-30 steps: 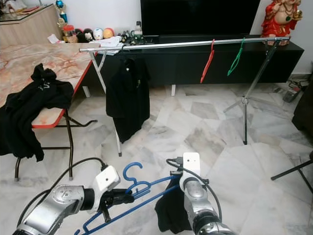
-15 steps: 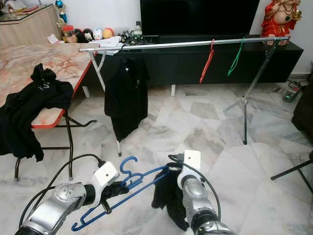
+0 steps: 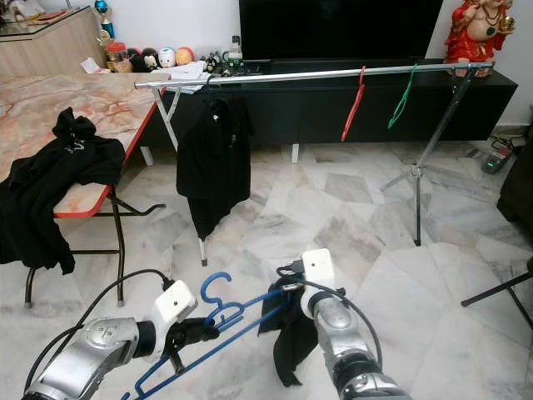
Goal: Hang hanger
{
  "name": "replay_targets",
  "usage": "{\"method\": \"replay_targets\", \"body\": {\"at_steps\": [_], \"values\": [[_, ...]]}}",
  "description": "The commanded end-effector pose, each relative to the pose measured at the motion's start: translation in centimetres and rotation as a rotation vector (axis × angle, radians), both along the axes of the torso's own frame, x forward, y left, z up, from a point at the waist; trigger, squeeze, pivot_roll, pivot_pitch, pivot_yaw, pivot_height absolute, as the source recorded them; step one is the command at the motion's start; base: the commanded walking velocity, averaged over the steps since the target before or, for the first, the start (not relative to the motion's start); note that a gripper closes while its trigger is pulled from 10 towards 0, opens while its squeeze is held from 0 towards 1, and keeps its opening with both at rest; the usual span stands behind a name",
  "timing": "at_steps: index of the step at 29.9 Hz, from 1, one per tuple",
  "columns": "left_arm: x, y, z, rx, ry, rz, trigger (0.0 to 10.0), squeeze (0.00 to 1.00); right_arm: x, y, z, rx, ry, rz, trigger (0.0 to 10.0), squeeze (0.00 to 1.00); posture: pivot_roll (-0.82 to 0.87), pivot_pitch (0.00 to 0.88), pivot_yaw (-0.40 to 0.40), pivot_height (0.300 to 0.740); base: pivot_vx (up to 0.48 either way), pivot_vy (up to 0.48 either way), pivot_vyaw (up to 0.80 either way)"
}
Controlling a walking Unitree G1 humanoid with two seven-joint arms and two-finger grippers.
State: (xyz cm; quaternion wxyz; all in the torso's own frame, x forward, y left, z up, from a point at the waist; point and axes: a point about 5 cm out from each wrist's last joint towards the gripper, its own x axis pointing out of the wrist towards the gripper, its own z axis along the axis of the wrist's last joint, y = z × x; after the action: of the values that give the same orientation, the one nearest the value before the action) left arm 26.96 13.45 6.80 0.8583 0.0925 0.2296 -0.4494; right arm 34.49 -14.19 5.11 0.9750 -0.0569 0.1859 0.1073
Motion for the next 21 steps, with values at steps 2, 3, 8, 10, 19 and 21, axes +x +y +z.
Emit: {"method": "replay_targets", "body": {"at_steps": [2,3,8,10,19,21], "values": [[-0.1,0.3,0.5,0.008,-0.01,-0.018,10.0,0.0,1.3,0.3,2.1,-0.027,-0.092,0.032,10.0,0.0,0.11,0.059,0.011,0.74,0.0,0.0,0.0],[-0.1,0.3,0.5,0.008,-0.01,-0.018,10.0,0.0,1.3,0.3,2.1,-0.027,-0.092,0.032,10.0,0.0,0.11,0.059,0.011,0.74,0.0,0.0,0.0],[0.6,0.2,0.6,0.018,-0.052,0.027,10.0,0.0,1.3,0.7,2.2,-0.04,-0.085,0.078,10.0,0.0,0.11,0.059,0.009,0.74,0.0,0.0,0.0],[1.2,0.2,0.5,0.041,-0.076,0.083,10.0,0.0,1.3,1.0,2.1,-0.013,-0.082,0.076,10.0,0.0,0.11,0.059,0.011,0.74,0.0,0.0,0.0],[1.9,0.3,0.4,0.066,-0.105,0.154,10.0,0.0,0.6,1.4,1.2,0.031,-0.053,0.037,10.0,0.0,0.11,0.058,0.013,0.74,0.0,0.0,0.0],[2.1,0.4,0.3,0.083,-0.108,0.18,10.0,0.0,0.6,1.5,1.1,0.041,-0.047,0.018,10.0,0.0,0.11,0.057,0.013,0.74,0.0,0.0,0.0]]}}
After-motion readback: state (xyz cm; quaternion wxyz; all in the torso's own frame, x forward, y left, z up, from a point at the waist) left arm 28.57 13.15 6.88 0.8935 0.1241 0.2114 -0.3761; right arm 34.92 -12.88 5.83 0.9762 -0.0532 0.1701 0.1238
